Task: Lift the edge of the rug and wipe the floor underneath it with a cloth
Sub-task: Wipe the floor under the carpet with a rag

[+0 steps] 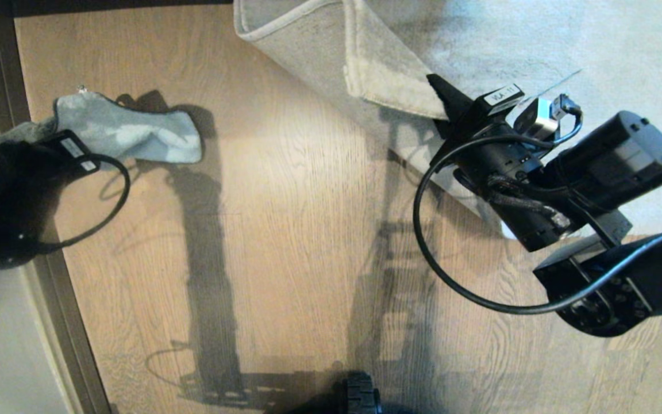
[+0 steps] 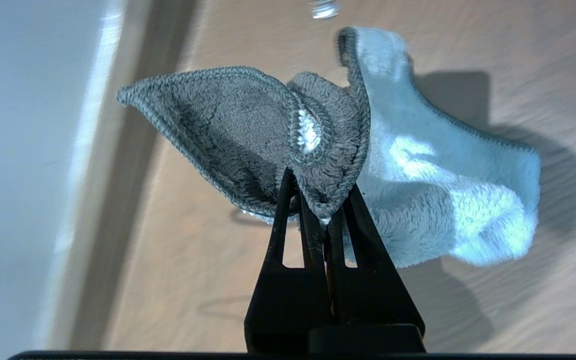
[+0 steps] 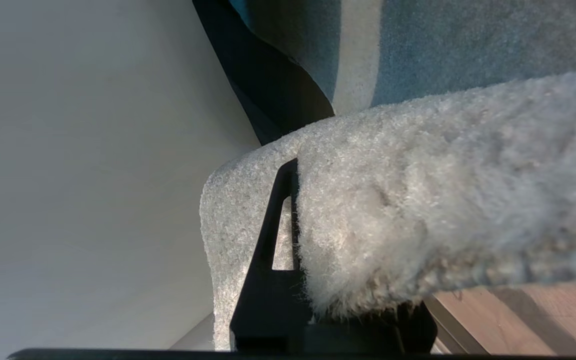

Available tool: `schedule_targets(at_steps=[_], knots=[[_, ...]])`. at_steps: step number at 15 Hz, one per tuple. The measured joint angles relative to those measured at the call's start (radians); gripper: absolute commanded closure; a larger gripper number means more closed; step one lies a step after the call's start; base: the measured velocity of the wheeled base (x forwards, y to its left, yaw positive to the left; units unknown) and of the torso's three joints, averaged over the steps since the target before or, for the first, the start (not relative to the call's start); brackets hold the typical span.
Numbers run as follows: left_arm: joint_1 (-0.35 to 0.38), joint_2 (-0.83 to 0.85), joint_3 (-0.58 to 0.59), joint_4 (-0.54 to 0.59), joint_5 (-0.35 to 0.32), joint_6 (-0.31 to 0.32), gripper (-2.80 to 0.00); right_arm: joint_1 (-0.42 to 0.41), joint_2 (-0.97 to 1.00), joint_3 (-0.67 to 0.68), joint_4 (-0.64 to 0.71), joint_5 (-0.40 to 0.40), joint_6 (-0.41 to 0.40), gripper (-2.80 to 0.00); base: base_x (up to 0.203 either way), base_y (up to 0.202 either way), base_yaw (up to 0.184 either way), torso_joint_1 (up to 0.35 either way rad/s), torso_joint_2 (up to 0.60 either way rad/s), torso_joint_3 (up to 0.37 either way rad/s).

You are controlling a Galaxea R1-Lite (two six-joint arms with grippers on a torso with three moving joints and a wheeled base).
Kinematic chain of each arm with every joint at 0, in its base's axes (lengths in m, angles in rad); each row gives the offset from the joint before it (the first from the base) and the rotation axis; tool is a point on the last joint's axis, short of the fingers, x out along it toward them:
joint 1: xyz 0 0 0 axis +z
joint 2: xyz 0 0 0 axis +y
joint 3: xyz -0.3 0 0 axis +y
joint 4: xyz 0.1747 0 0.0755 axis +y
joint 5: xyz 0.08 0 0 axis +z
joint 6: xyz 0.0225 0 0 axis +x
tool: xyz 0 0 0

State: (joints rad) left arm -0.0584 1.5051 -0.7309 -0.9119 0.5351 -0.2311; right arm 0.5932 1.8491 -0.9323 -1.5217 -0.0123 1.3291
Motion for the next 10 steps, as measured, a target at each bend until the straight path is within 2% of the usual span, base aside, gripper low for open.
schedule_targets(at_steps=[4,10], knots=[[0.058,-0.109,0.165,0.001,-0.027,0.0,0.0,0.0,0.001,0.001,0.0,0.0,0.001,0.0,0.0,0.0,0.0,0.0,0.0,0.0],[0.07,-0.322,0.439,0.009,-0.036,0.006,0.0,0.0,-0.001,0.014,-0.001,0.001,0.002,0.0,0.0,0.0,0.0,0.0,0.0,0.0]])
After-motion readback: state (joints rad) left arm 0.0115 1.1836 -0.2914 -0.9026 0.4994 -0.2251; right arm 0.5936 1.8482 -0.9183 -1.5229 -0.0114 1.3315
